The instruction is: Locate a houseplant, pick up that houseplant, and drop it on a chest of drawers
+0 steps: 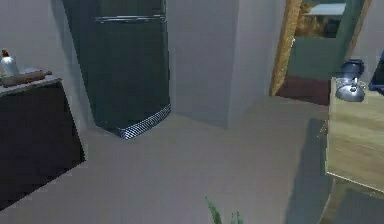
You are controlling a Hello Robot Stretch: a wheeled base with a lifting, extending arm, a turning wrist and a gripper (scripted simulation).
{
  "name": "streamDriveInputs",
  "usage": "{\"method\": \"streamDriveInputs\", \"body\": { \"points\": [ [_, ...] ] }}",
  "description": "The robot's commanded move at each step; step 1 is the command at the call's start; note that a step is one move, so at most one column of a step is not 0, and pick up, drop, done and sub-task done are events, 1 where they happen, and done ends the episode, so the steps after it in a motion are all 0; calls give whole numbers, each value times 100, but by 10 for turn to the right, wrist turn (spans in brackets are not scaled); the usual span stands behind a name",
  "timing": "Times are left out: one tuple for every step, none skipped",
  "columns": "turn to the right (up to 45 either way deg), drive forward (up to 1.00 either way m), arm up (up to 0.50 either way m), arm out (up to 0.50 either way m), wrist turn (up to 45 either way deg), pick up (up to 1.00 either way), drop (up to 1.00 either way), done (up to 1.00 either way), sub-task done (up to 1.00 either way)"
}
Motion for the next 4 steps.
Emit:
{"method": "streamDriveInputs", "body": {
  "points": [
    [0, 70, 0, 0, 0, 0, 0, 0, 0],
    [360, 0, 0, 0, 0, 0, 0, 0, 0],
    [0, 100, 0, 0, 0, 0, 0, 0, 0],
    [0, 100, 0, 0, 0, 0, 0, 0, 0]
  ]
}}
